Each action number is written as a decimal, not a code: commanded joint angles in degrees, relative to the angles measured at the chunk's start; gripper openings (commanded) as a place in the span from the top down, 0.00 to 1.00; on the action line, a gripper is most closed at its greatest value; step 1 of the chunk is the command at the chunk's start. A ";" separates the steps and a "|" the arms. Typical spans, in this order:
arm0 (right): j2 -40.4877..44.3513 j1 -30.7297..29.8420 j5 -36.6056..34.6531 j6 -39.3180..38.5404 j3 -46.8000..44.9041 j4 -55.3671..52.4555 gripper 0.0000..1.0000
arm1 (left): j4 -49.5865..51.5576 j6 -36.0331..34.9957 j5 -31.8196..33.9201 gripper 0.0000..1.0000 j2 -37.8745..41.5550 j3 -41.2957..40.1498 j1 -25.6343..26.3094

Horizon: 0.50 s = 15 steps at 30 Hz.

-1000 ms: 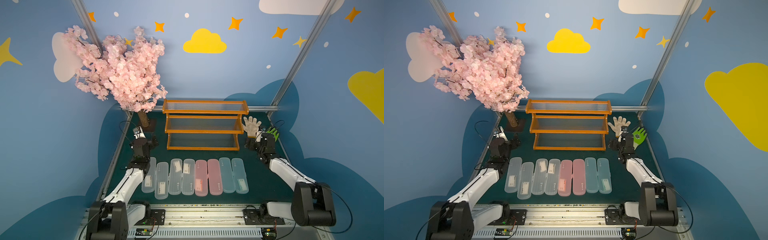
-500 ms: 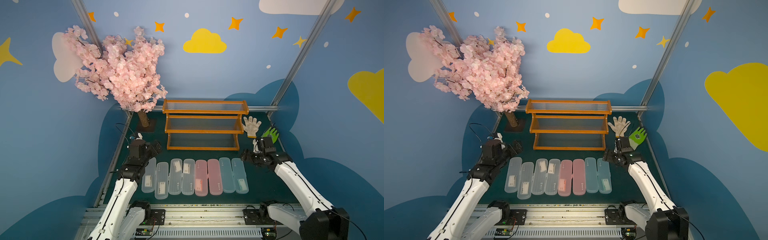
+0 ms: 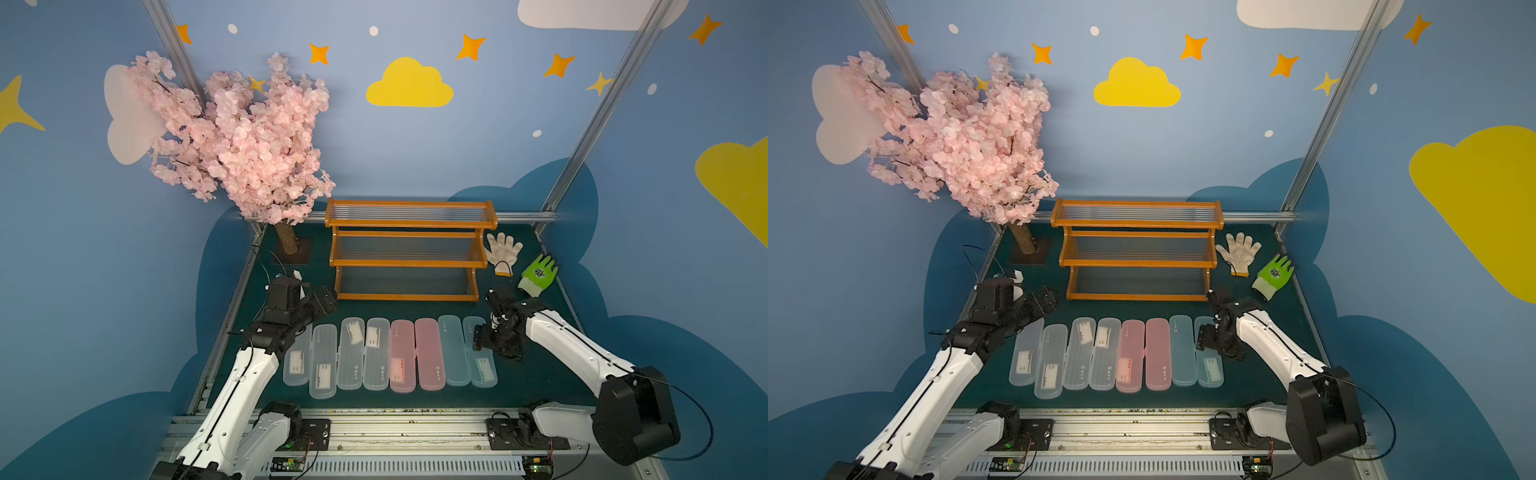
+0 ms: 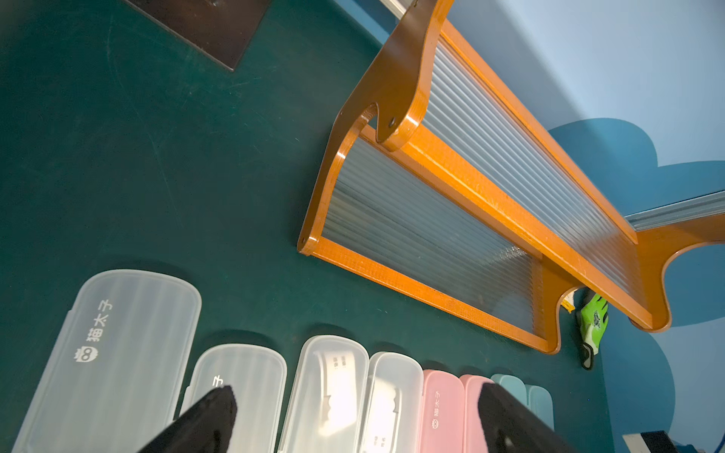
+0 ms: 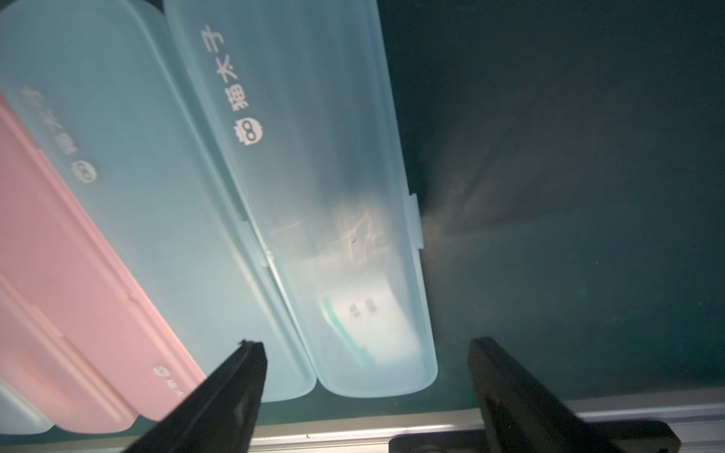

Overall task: Place the pencil cases on the shelf according to color
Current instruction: Pick up the pencil case from the center of the board.

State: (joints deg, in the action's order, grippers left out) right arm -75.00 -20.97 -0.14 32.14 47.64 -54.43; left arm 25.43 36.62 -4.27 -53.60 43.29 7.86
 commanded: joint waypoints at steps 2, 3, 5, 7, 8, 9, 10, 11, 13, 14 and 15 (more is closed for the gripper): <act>-2.53 -0.82 -1.27 -1.17 2.59 -2.04 0.13 | -2.91 -0.85 -4.50 0.00 -0.64 0.39 0.79; -3.38 -1.06 -1.07 -1.50 2.93 -1.82 0.13 | -3.27 -0.41 -4.54 0.00 -0.55 0.23 1.05; -4.98 -1.41 -0.72 -2.14 3.49 -1.41 0.12 | -3.78 0.50 -4.13 0.00 -0.45 -0.12 1.37; -6.85 -1.61 -0.43 -2.72 4.01 -0.87 0.12 | -4.22 0.73 -4.09 0.00 -0.68 -0.25 1.72; -7.74 -1.70 -0.39 -2.91 4.24 -0.60 0.12 | -4.14 0.78 -4.08 0.00 -0.83 -0.20 1.80; -8.76 -1.70 -0.34 -3.09 4.59 -0.43 0.11 | -4.08 0.61 -4.22 0.00 -1.03 0.00 2.06; -9.84 -1.70 -0.31 -3.37 4.95 -0.25 0.11 | -4.19 0.32 -4.69 0.00 -1.13 0.13 2.23; -10.78 -1.70 -0.30 -3.54 5.32 -0.15 0.11 | -4.32 0.01 -5.29 0.00 -1.15 0.22 2.33; -12.73 -1.79 -0.36 -4.07 6.23 0.27 0.11 | -5.23 -0.41 -6.34 0.00 -0.99 0.24 2.76; -13.55 -1.74 -0.56 -4.38 6.58 0.40 0.11 | -5.56 -0.37 -6.51 0.00 -0.76 0.22 2.93; -14.61 -1.78 -0.81 -4.66 7.04 0.55 0.11 | -5.96 -0.33 -6.61 0.00 -0.62 0.13 3.17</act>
State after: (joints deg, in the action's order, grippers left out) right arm -87.79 -22.39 -0.40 28.84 52.75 -53.89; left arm 21.56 36.86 -9.23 -54.61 43.29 10.50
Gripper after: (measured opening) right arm 0.886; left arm 0.998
